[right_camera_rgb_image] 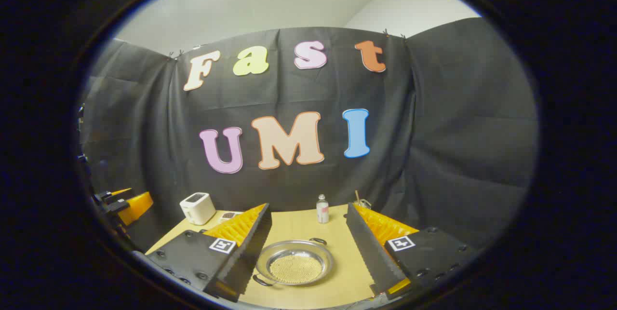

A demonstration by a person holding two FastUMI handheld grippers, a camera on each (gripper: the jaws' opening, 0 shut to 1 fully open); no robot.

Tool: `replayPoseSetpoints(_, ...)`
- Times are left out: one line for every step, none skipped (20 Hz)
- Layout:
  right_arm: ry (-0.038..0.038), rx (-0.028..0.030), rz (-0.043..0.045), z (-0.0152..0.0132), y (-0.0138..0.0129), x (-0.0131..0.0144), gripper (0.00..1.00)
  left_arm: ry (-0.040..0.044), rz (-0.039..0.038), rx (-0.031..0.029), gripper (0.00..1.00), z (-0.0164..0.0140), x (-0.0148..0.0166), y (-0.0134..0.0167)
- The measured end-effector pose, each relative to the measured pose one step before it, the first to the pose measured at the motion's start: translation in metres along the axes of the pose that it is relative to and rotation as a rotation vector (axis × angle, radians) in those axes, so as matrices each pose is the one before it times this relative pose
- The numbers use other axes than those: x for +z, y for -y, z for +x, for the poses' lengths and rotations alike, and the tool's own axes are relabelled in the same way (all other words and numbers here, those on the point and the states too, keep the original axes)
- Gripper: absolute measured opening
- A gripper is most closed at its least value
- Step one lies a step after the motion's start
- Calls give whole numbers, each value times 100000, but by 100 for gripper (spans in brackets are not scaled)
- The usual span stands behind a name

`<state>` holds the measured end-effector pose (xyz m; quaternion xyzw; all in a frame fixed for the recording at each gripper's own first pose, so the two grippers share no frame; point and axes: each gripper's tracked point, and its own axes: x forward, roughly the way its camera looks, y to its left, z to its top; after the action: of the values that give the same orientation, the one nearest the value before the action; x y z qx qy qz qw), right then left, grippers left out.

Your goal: First push the handle of the pot to place it horizontally, then grasp the pot with both hands and set it on the induction cooktop.

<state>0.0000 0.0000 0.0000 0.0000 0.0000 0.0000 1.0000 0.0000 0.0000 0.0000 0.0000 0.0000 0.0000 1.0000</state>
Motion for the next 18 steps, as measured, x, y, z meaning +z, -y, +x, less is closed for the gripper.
replayPoseSetpoints(-411,575,-96,292,10,-187,93,-522,-422,-666,93,152,-99,322)
replayPoseSetpoints(-567,319,115,275,15,-154,93,200,-1022,-135,92,193,54,74)
replayPoseSetpoints(-693,559,204,273,40,-121,93,380,-1849,-376,92,298,192,260)
replayPoseSetpoints(-596,435,68,64,51,-6,92,-31,-1671,-509,92,159,-76,344)
replayPoseSetpoints(-615,90,-273,101,219,-307,92,-64,-548,-369,92,84,43,201)
replayPoseSetpoints(-308,-269,-362,89,322,-92,92,-184,662,125,91,162,-207,38)
replayPoseSetpoints(-385,-495,-110,99,440,-16,92,-235,1303,594,91,187,-15,43)
replayPoseSetpoints(-207,-100,205,132,243,4,92,-873,1019,765,95,65,-218,16)
replayPoseSetpoints(-51,-71,479,173,82,-47,92,-350,122,479,91,98,-78,211)
replayPoseSetpoints(-180,-3,724,191,252,-60,92,-301,-536,-170,92,97,-6,373)
replayPoseSetpoints(-307,134,956,235,248,-180,92,-447,-449,-114,92,48,-89,308)
replayPoseSetpoints(-588,412,1024,166,61,-66,92,-113,-33,449,95,41,-175,19)
replayPoseSetpoints(-813,615,850,344,-29,-326,92,7,422,845,95,59,98,-107)
replayPoseSetpoints(-740,472,577,345,55,-176,92,63,641,882,95,-17,-27,-198)
replayPoseSetpoints(-488,545,364,303,70,-60,92,20,646,805,95,-78,-19,-166)
replayPoseSetpoints(-411,657,171,258,-96,-51,92,-78,508,717,95,-88,-32,-21)
replayPoseSetpoints(-192,1054,136,218,-258,-360,92,416,116,480,95,-148,71,-106)
replayPoseSetpoints(-99,930,-93,196,-180,-2,92,96,-77,572,92,-17,-45,-39)
